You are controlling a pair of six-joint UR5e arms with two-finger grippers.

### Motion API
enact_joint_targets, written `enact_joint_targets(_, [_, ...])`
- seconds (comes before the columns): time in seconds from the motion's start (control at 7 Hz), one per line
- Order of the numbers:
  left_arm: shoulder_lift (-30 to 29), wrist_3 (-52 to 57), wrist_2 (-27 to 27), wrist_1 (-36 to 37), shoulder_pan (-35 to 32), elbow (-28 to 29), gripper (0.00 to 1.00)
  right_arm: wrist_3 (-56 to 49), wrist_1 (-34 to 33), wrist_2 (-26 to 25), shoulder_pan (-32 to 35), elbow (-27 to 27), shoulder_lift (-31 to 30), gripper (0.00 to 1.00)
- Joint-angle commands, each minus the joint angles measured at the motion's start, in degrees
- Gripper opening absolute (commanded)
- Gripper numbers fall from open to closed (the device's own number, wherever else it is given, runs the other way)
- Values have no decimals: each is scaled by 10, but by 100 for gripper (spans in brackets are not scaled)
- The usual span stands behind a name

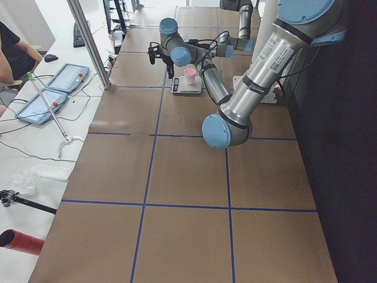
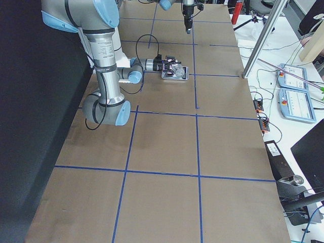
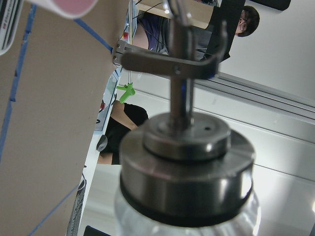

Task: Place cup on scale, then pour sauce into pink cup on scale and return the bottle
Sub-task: 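Tilt the bottle spout over the pink cup with the right gripper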

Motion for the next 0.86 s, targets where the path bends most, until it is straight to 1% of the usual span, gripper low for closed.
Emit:
enact_joint_targets(0.0, [0,0,0,-5,0,5,54,-12,0,-9,0,0,-1,0])
enact_joint_targets(0.43, [0,-1,0,-8,0,1,54,-10,10,-12,0,2,-1,0])
enact_joint_targets(0.57, [0,-1,0,-8,0,-1,54,1,11,-9,-1,0,0,0])
enact_joint_targets(0.71, [-1,-4,-3,-7,0,-4,54,36,11,-1,1,0,0,0])
